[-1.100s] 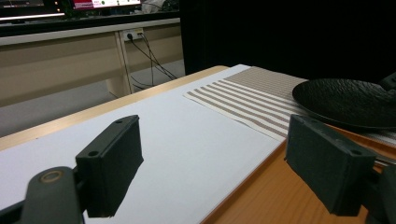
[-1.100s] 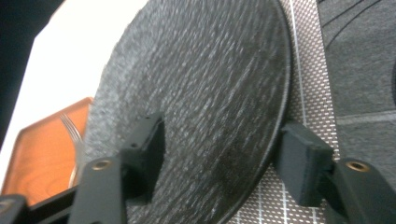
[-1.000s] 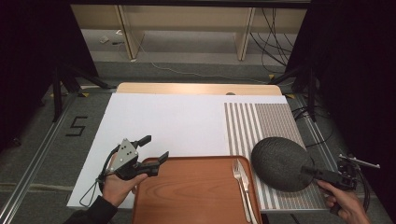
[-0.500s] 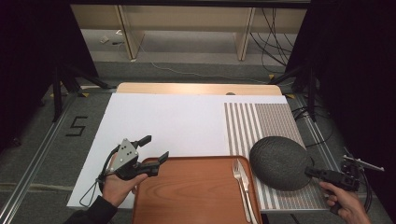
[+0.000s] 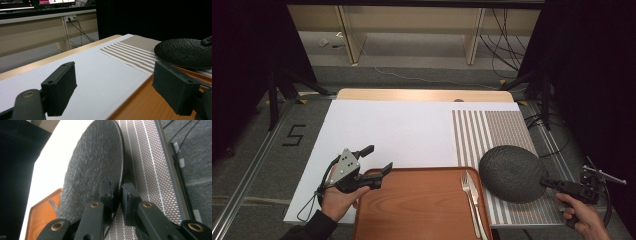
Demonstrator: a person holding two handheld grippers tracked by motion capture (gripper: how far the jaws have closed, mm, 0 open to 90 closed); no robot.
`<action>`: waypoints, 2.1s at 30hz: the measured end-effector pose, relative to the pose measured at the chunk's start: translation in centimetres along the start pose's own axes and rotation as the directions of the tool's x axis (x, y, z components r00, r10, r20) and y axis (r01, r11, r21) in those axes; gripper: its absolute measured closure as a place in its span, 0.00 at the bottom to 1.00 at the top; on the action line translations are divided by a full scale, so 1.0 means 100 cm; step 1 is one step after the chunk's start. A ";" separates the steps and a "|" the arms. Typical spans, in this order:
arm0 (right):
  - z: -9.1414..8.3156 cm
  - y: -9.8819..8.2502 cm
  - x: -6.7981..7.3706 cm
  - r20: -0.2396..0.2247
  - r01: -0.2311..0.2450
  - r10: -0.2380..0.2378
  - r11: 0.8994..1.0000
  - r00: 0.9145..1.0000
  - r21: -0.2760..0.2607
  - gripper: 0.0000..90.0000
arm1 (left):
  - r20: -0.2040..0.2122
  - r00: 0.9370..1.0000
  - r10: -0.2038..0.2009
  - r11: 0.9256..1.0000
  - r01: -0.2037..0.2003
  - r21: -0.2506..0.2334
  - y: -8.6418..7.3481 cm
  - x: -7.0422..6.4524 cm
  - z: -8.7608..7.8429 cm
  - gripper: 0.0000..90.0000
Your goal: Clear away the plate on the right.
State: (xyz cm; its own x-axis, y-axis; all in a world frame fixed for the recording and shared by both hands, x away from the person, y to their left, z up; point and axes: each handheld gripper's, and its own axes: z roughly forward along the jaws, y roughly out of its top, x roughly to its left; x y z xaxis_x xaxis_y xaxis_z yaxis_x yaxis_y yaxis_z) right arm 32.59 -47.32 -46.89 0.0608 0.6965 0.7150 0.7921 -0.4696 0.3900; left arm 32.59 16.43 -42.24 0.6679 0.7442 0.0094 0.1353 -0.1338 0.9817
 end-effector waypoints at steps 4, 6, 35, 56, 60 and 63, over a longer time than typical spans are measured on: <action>-0.004 0.002 0.000 -0.046 -0.023 0.022 0.999 0.999 -0.023 0.95 | -0.001 1.000 0.000 1.000 0.000 0.000 0.000 0.000 0.000 0.21; -0.004 0.002 0.001 -0.054 -0.013 0.011 0.999 0.998 -0.030 0.96 | -0.001 1.000 0.000 1.000 0.000 0.000 0.000 0.000 0.000 0.21; -0.010 0.006 0.005 -0.074 -0.027 0.021 0.996 0.997 -0.081 0.97 | -0.005 1.000 -0.002 1.000 0.002 -0.001 0.000 0.001 -0.002 0.21; -0.017 0.005 -0.003 -0.148 -0.164 0.141 0.974 0.979 -0.158 0.96 | -0.005 1.000 -0.004 1.000 0.004 -0.005 0.000 0.000 -0.003 0.21; -0.017 0.004 -0.003 -0.179 -0.191 0.161 0.967 0.971 -0.166 0.96 | -0.006 1.000 -0.001 1.000 0.001 -0.001 0.000 0.001 -0.002 0.21; -0.018 0.002 0.001 -0.211 -0.201 0.162 0.962 0.964 -0.182 0.95 | -0.008 1.000 -0.003 1.000 0.003 -0.004 0.000 0.001 -0.003 0.21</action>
State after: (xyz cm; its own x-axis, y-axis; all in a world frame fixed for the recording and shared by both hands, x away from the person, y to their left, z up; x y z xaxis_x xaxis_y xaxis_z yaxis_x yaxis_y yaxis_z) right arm 31.73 -48.30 -45.69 0.0589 0.4813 0.8746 0.6394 -0.6910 0.3372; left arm 32.46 16.66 -42.18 0.6618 0.7496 0.0082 0.1339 -0.1290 0.9826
